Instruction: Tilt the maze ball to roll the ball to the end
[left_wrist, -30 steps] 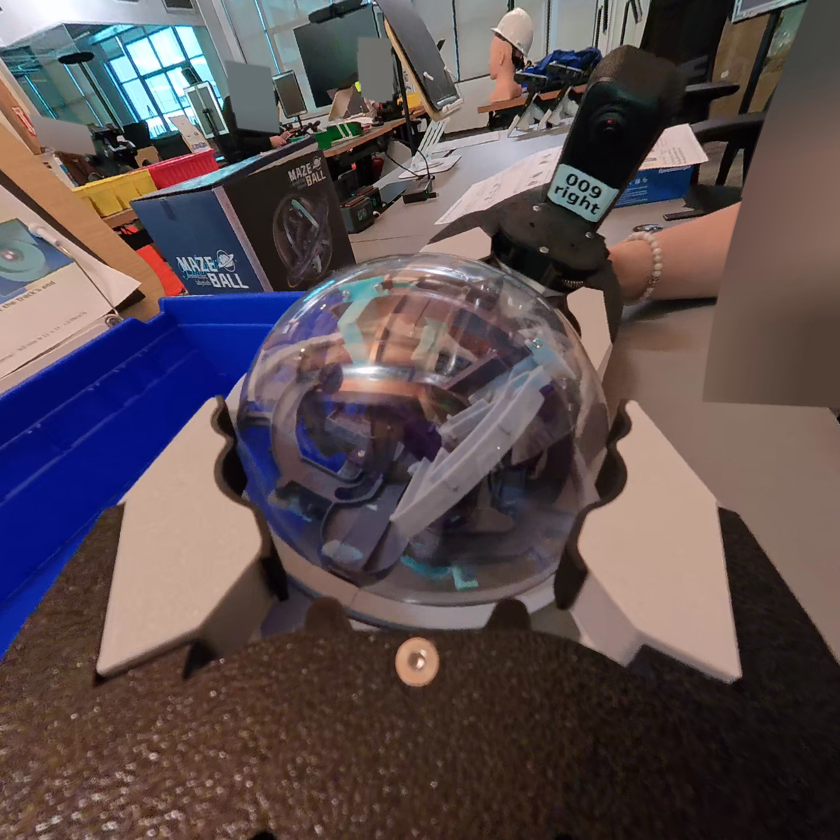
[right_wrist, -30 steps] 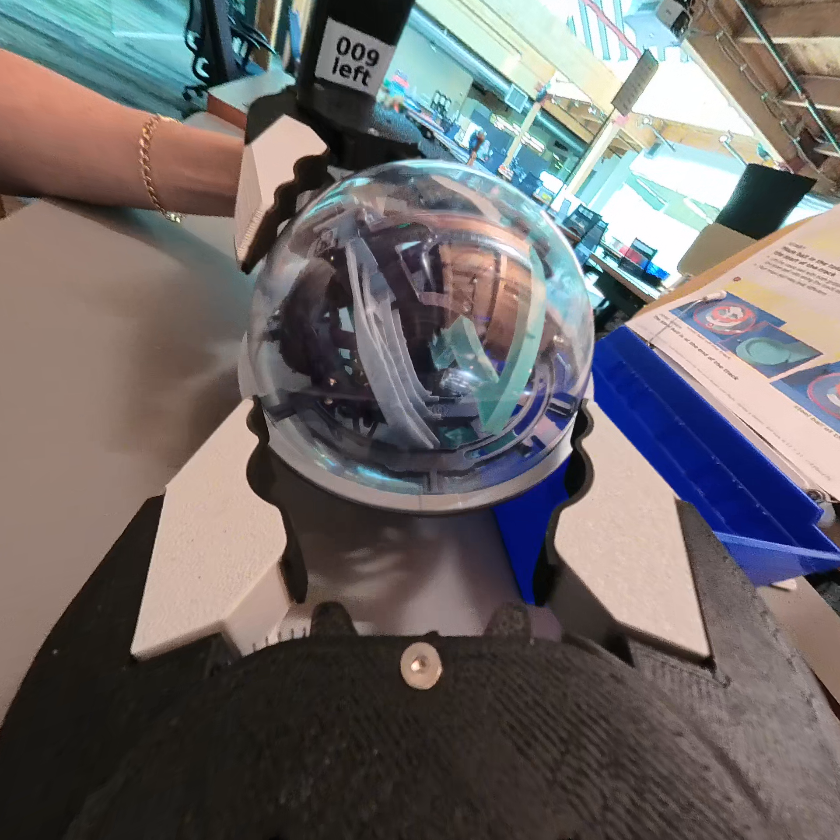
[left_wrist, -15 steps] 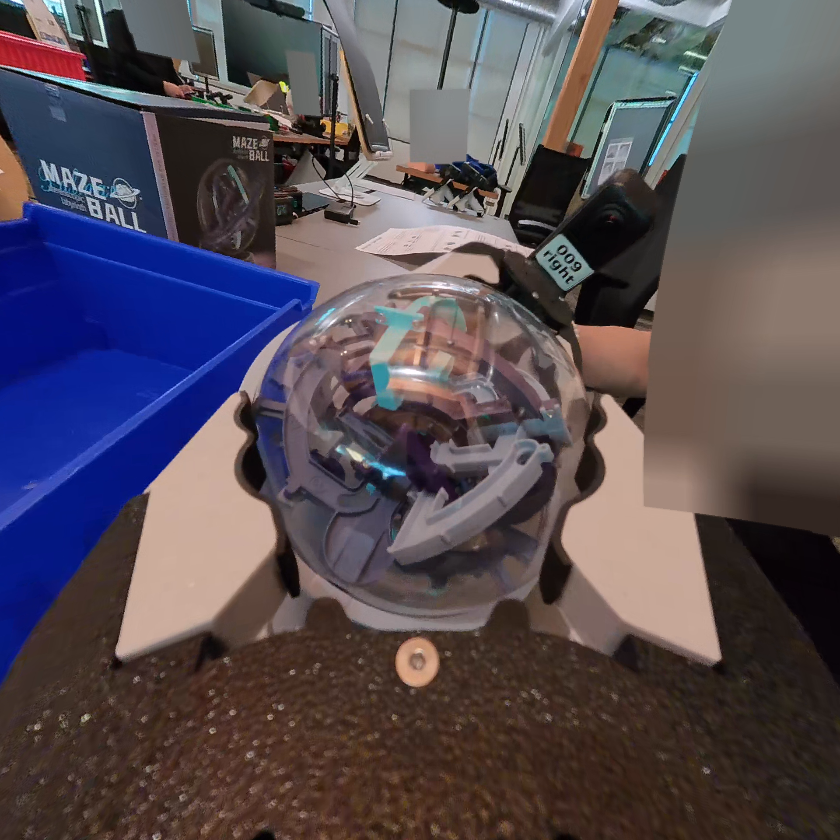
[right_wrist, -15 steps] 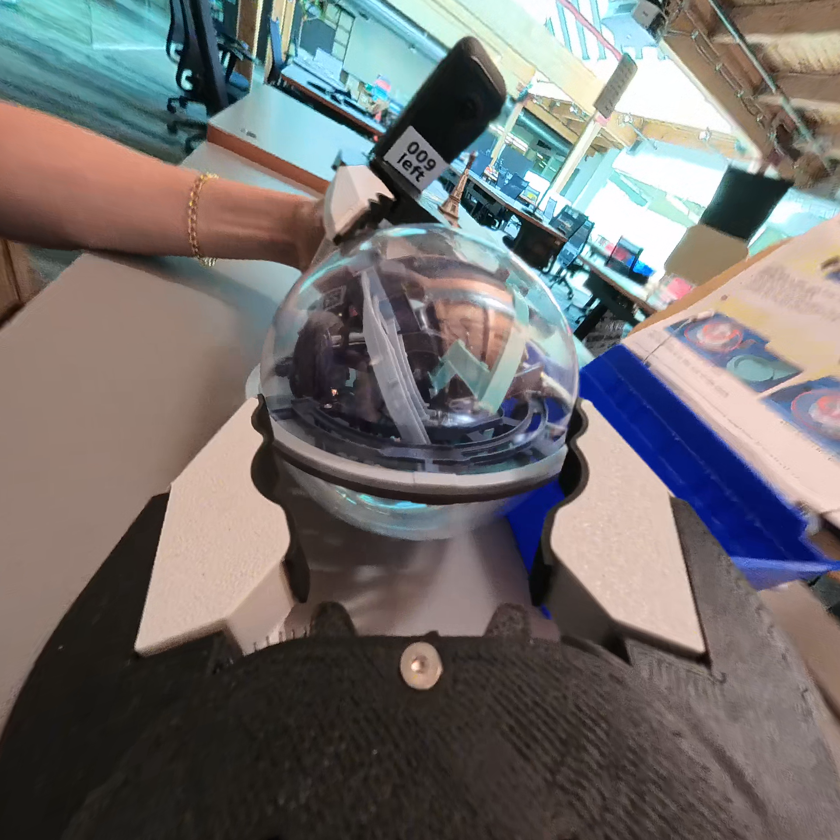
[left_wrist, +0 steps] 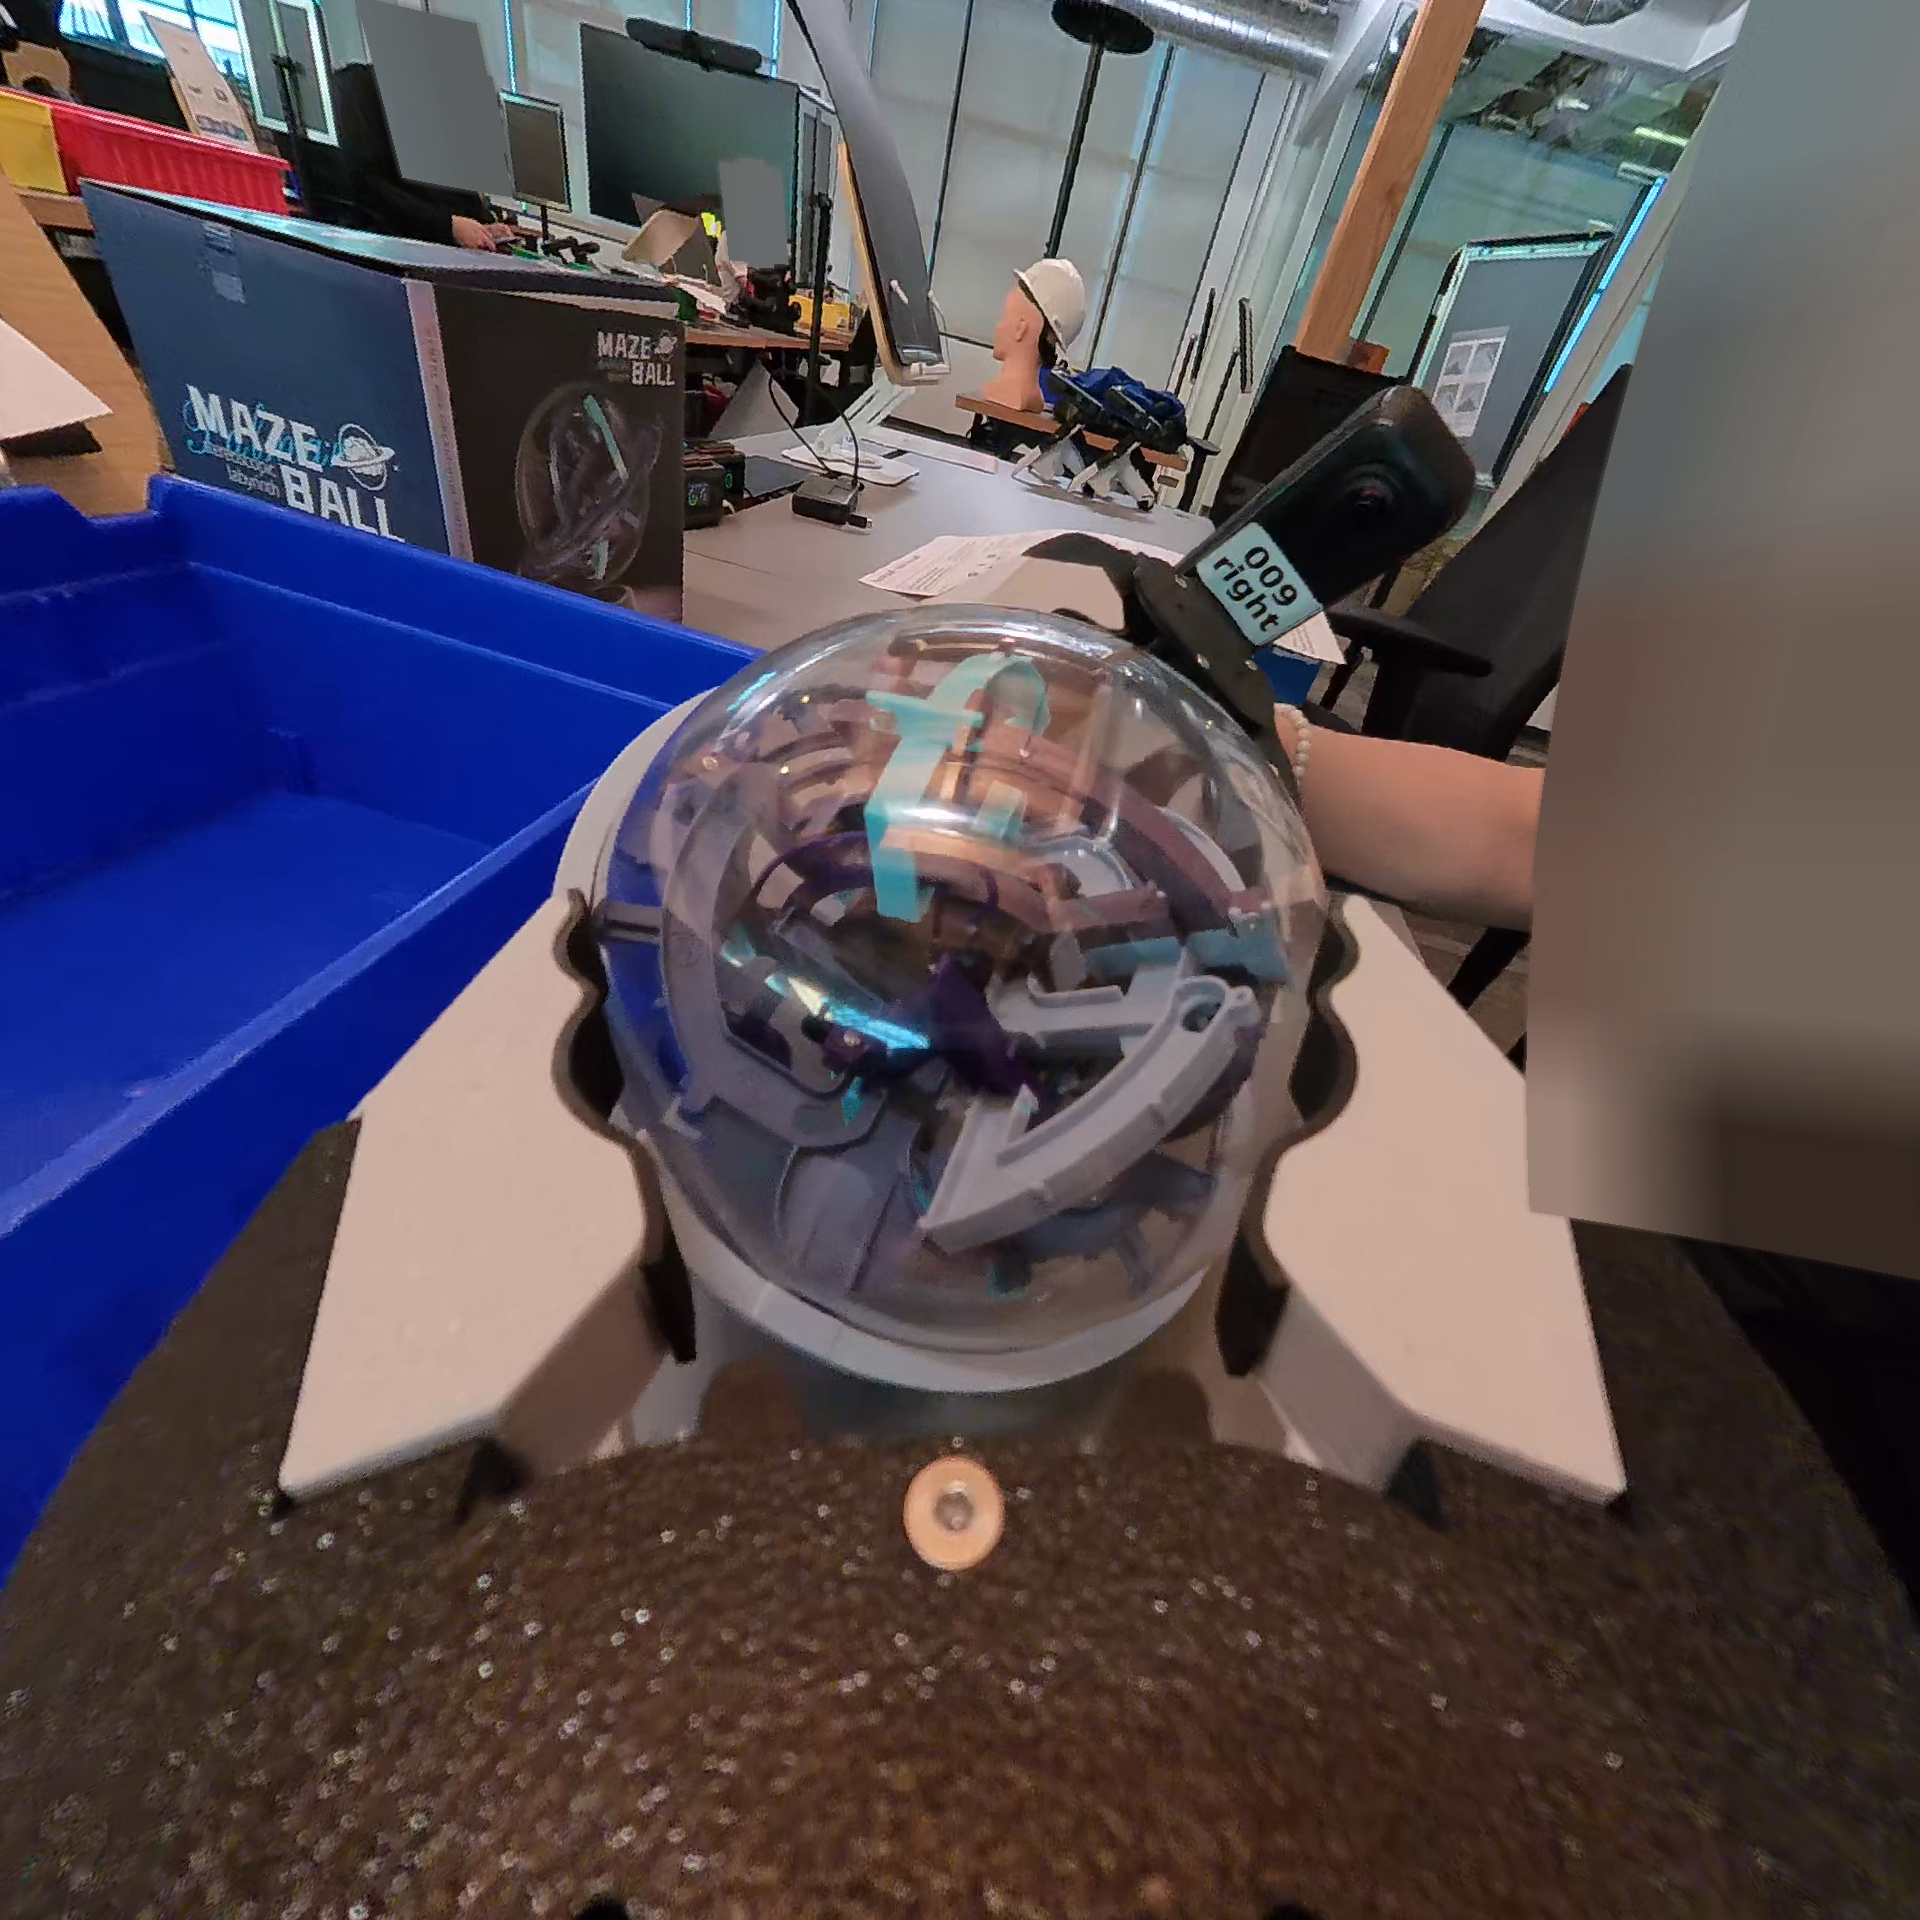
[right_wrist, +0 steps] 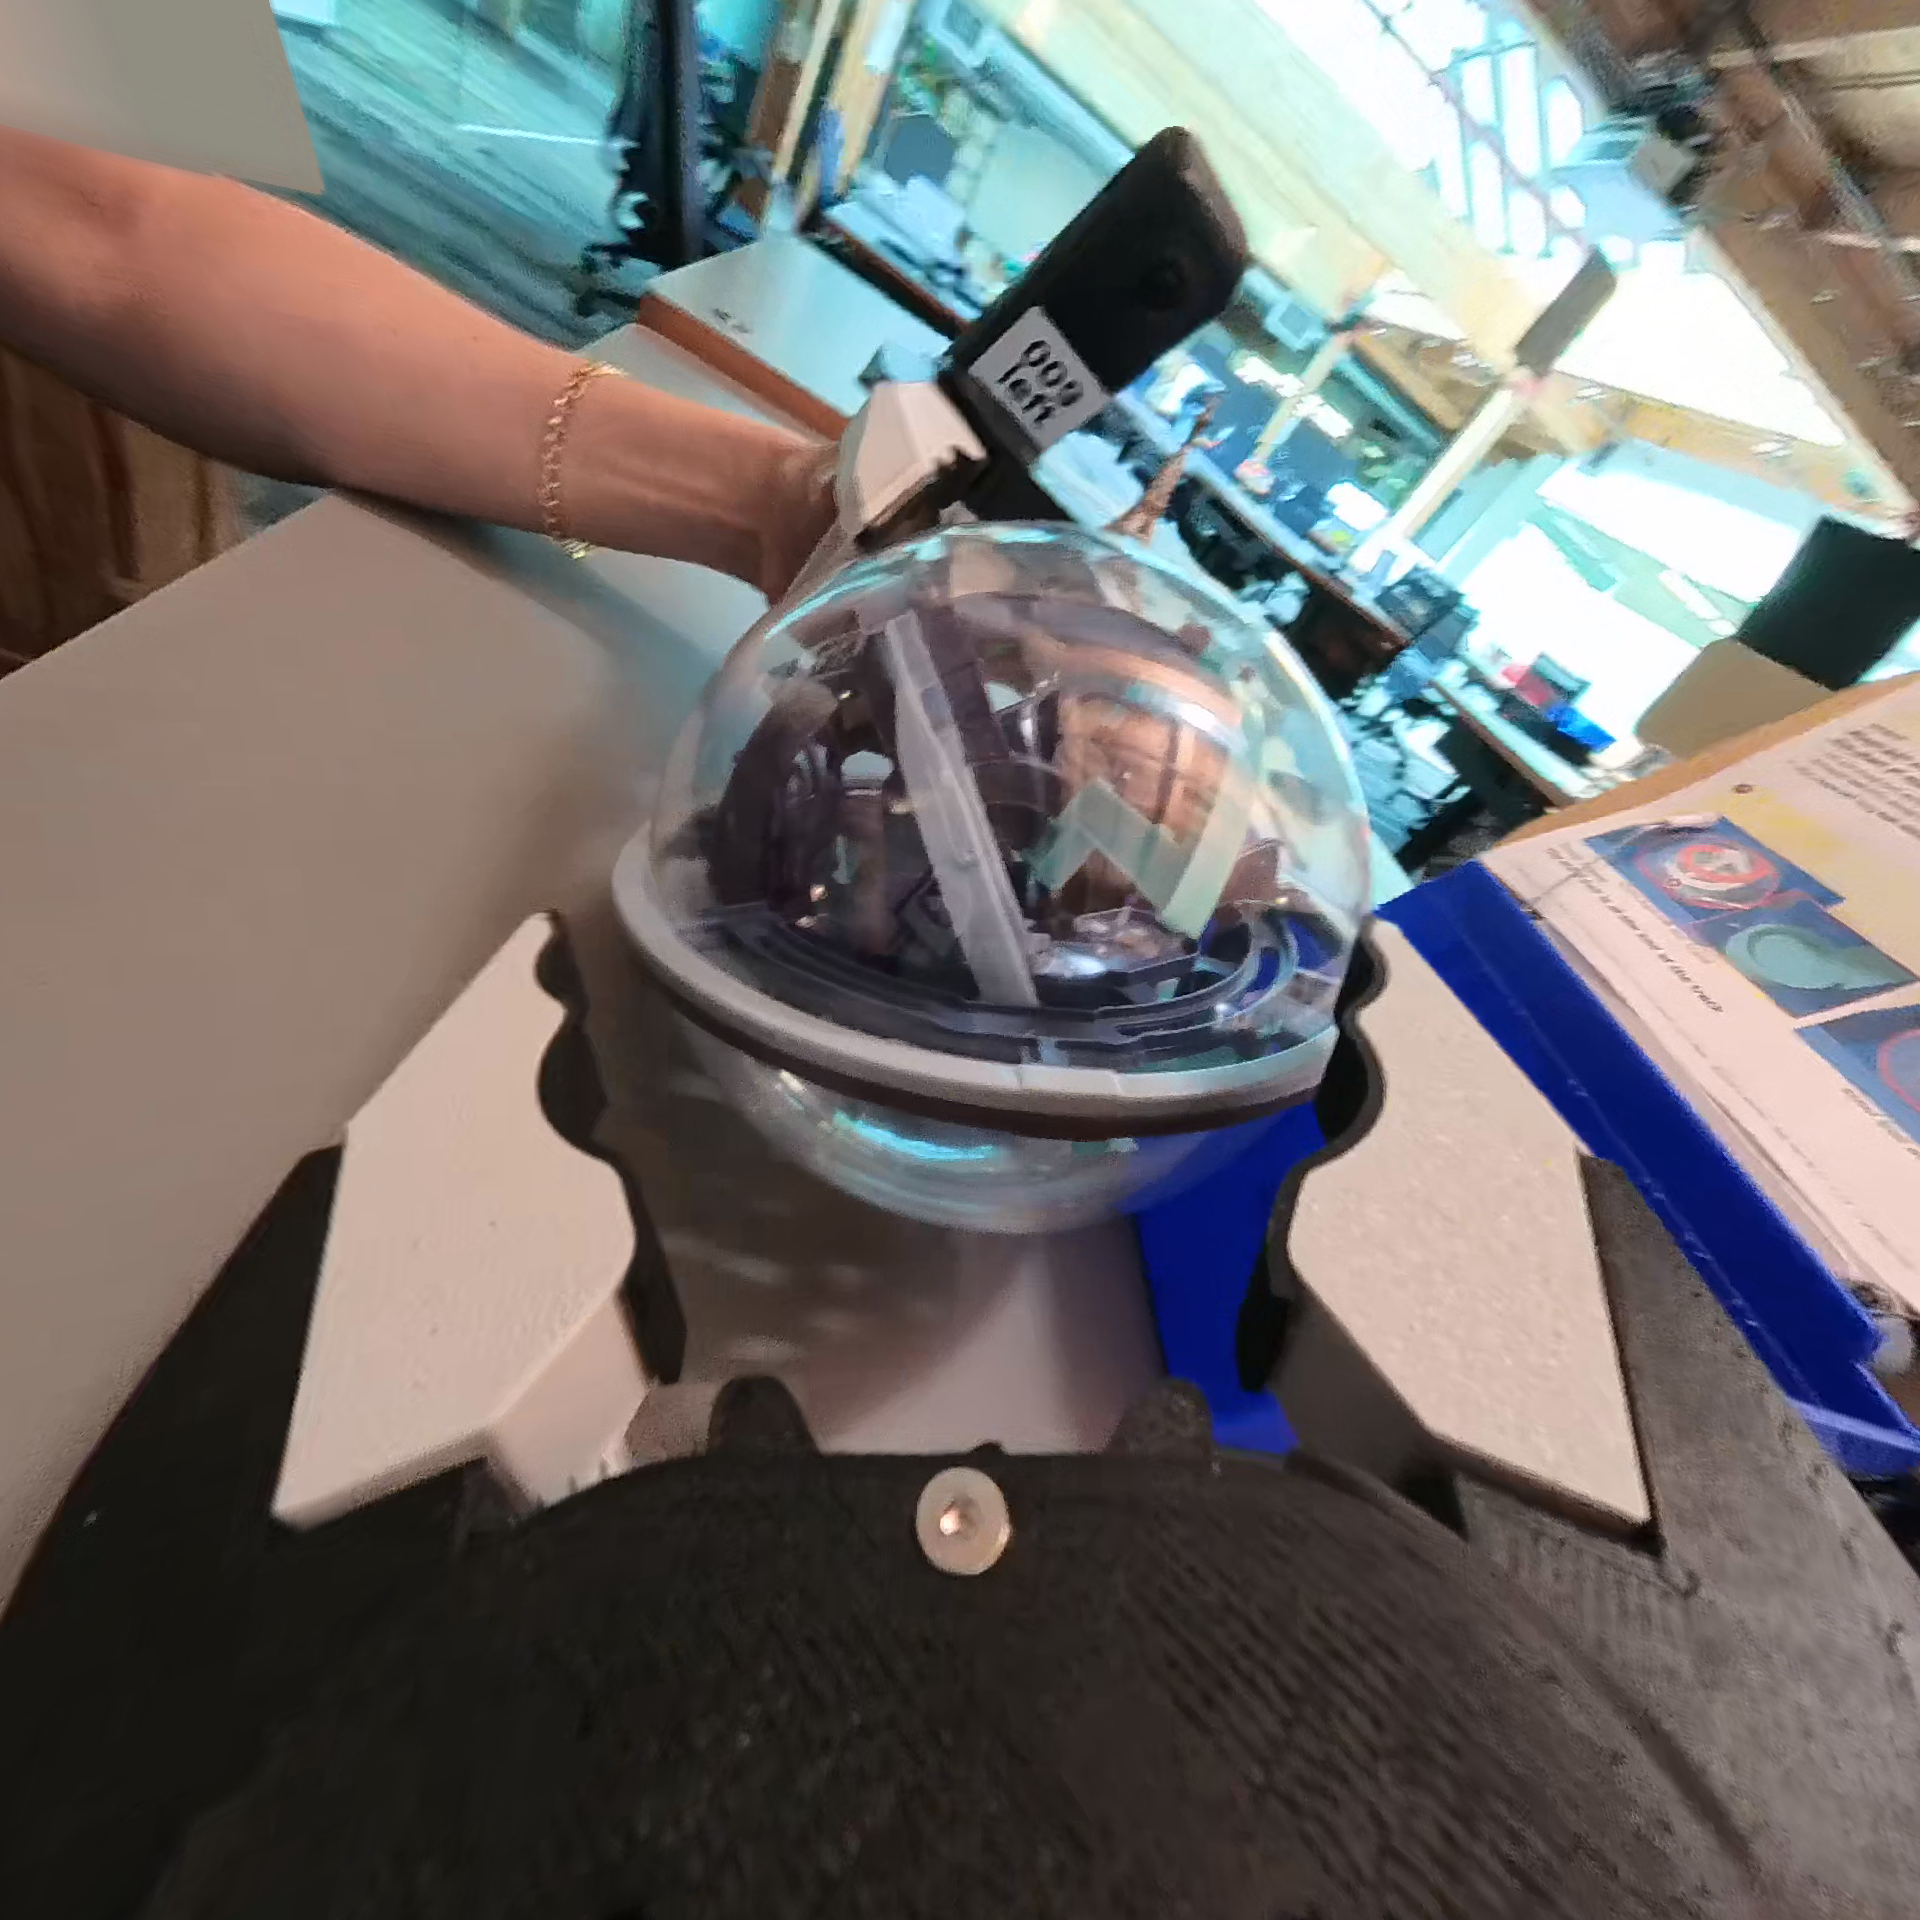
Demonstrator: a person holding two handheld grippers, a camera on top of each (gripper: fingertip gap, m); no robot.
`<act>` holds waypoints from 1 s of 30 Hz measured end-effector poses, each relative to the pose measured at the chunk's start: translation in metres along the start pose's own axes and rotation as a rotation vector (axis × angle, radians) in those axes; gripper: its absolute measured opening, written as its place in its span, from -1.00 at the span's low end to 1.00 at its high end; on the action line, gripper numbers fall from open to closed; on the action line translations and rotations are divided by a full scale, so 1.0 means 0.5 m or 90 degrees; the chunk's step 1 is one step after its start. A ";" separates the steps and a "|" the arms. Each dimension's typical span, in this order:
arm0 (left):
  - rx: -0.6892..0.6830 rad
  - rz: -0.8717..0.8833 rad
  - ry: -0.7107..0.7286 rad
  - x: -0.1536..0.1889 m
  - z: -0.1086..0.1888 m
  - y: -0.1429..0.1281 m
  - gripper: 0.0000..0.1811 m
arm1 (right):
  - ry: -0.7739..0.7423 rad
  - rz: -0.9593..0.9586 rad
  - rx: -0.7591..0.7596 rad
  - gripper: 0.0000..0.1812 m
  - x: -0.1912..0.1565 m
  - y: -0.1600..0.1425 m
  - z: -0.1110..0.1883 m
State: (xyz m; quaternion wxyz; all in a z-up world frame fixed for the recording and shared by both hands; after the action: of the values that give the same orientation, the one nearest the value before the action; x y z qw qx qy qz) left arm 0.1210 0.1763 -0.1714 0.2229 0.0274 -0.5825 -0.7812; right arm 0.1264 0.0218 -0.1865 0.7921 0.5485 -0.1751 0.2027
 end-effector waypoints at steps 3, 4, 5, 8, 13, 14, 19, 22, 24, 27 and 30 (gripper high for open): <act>0.007 0.012 0.000 -0.004 -0.001 0.000 0.44 | 0.026 0.004 -0.018 0.63 0.000 -0.009 0.000; 0.010 0.014 0.000 -0.004 -0.001 0.000 0.44 | 0.018 0.019 -0.030 0.63 0.001 -0.012 -0.003; 0.011 0.013 0.000 -0.004 -0.001 0.000 0.44 | 0.008 0.046 -0.052 0.66 -0.001 -0.018 -0.009; 0.013 0.011 0.001 -0.003 -0.003 0.001 0.44 | -0.079 0.154 -0.120 0.67 0.000 -0.032 -0.033; 0.021 0.022 -0.002 -0.002 -0.008 0.002 0.46 | -0.150 0.170 -0.137 0.60 0.002 -0.031 -0.046; 0.025 0.029 -0.004 -0.003 -0.007 0.003 0.46 | -0.152 0.154 -0.138 0.60 0.000 -0.030 -0.047; 0.056 0.026 0.006 -0.002 0.001 0.015 0.46 | -0.130 0.027 -0.119 0.57 -0.017 -0.018 -0.053; 0.060 0.029 0.014 -0.003 0.002 0.017 0.50 | -0.128 -0.025 -0.115 0.56 -0.021 -0.016 -0.057; 0.063 0.036 0.020 -0.007 0.002 0.017 0.49 | -0.130 -0.050 -0.118 0.56 -0.019 -0.016 -0.059; 0.072 0.048 0.028 -0.013 0.005 0.017 0.47 | -0.133 -0.102 -0.111 0.56 -0.016 -0.013 -0.059; 0.071 0.056 0.023 -0.015 0.007 0.017 0.47 | -0.137 -0.119 -0.113 0.56 -0.019 -0.010 -0.061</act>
State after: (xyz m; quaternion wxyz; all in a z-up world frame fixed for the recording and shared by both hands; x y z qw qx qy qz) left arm 0.1294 0.1803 -0.1642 0.2657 0.0279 -0.6217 -0.7363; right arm 0.1224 0.0478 -0.2053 0.8295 0.5088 -0.2244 0.0520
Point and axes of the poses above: each gripper's, where its closed fingertips meet, z back along the fingers, y out of its top, x = y × z across the jaws, the point moved 6 cm from there along z, back along the fingers, and after that the axes turned 14 degrees about -x, right-handed, at the moved point
